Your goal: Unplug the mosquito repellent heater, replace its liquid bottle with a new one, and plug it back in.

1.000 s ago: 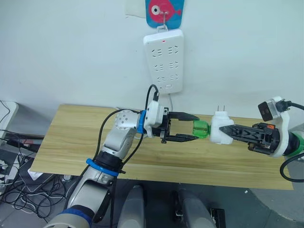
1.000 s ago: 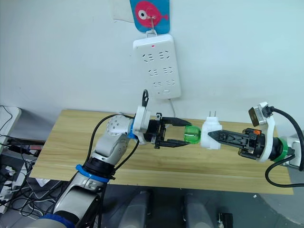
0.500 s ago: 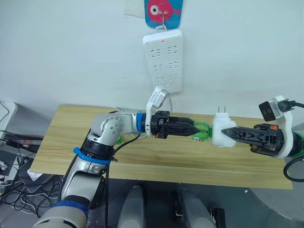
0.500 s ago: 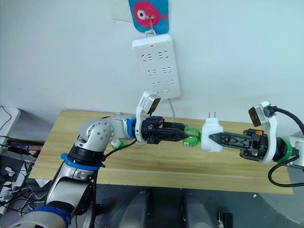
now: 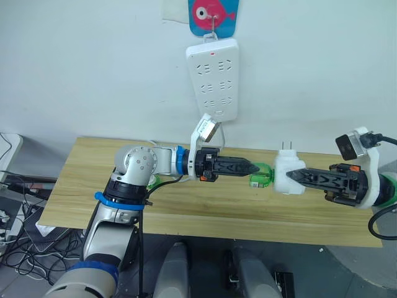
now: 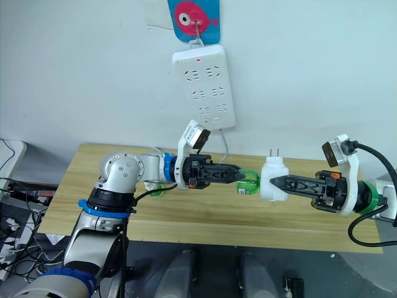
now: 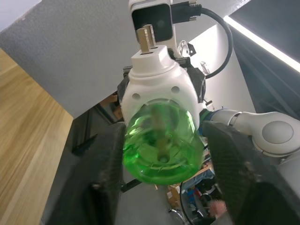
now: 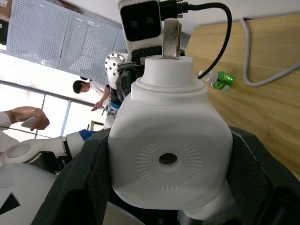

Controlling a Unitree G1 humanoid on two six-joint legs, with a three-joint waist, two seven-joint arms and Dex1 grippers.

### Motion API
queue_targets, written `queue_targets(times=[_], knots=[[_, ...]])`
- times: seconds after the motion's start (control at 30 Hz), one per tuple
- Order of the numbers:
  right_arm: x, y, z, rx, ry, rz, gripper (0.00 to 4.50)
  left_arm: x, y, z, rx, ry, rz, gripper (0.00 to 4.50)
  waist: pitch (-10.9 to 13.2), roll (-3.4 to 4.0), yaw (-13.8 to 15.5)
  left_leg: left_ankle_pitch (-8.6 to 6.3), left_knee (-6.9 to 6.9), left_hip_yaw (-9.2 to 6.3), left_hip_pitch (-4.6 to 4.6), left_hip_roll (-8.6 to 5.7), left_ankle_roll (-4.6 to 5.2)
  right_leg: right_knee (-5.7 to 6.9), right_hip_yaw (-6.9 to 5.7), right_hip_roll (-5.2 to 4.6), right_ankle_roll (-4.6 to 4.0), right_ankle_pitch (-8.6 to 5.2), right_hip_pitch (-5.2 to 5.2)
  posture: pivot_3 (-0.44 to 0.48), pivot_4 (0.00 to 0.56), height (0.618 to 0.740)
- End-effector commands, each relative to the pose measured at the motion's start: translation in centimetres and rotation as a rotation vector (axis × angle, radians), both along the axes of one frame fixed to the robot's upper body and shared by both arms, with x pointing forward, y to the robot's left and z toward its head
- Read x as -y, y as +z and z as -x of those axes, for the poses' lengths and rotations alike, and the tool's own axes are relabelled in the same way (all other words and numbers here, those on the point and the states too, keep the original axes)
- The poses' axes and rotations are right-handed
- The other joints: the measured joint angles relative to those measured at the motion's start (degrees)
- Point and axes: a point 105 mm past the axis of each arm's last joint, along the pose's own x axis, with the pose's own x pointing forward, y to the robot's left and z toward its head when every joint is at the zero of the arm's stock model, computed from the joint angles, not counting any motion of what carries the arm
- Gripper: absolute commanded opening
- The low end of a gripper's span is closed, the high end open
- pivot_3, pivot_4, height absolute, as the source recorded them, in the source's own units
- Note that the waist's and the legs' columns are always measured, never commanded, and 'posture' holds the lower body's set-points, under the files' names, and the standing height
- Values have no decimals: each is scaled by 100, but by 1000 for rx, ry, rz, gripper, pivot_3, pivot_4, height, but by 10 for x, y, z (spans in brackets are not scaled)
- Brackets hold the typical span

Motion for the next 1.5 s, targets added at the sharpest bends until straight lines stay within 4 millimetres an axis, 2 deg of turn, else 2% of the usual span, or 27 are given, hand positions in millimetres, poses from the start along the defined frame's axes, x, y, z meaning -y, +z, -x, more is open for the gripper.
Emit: queue_targets(times=[0.03,0.1,0.27,0.33,0.43,0.53,0.73,0.8,0.87,0.97,1.13,1.23,1.5], knots=[[-1,9,0,30,4,-23,2978,-1,13,7,15,-37,46,3961,0,0,0,0,0,0,0,0,0,0,0,0,0,0,0,2,314,740],[0,9,-1,28,-3,-23,2978,-1,15,6,10,-38,51,4470,0,0,0,0,0,1,0,0,0,0,0,0,0,0,0,4,313,740],[2,7,-2,18,-10,-22,2978,-1,23,-2,-11,-7,74,4470,0,0,3,0,0,1,0,-1,1,0,0,-1,0,0,0,4,312,740],[3,7,-2,12,-15,-20,2978,0,27,-6,39,27,84,4470,0,0,3,0,0,2,0,-1,1,-1,-1,-1,0,0,0,7,312,740],[5,6,-2,4,-22,-23,2978,0,30,-15,233,141,103,4470,0,0,3,2,-1,7,0,0,-3,-1,-1,0,0,0,0,6,312,740],[6,5,-1,0,-21,-27,2978,-4,30,-14,423,172,116,4470,0,0,3,4,-3,11,1,1,-6,-2,1,0,0,0,0,6,312,740],[4,4,-1,1,-20,-36,2978,-6,26,0,1013,136,218,4470,0,0,51,4,-4,14,0,-2,-8,-5,2,0,0,0,0,14,309,740],[4,4,-1,0,-21,-35,2978,-9,18,10,1184,56,259,4470,0,1,61,4,-3,15,-1,-3,-7,-6,3,0,-1,0,0,19,305,740],[4,4,-1,0,-20,-35,2978,-8,16,10,1292,48,289,4470,-1,2,65,3,-4,17,-1,-4,-7,-6,4,0,-1,0,0,17,303,740],[4,4,-1,4,-18,-36,2978,-7,13,12,1392,33,325,4470,-1,2,70,-2,-2,15,-1,-4,3,-4,2,0,-1,1,0,13,304,740],[2,5,2,12,-7,-37,2978,-7,-8,13,1539,-31,313,4470,-1,2,67,-3,-3,14,-1,-4,6,-2,0,0,-1,1,0,13,300,740],[0,6,2,21,1,-41,2978,-4,-14,7,1585,-4,286,4470,-1,1,65,-4,-1,14,-1,-4,7,-1,0,0,-1,1,0,10,299,740],[-3,6,3,26,12,-42,2978,6,-6,-5,1690,104,300,4470,-1,1,63,-6,-1,12,-2,-5,11,1,-3,0,-1,1,0,14,301,740]])
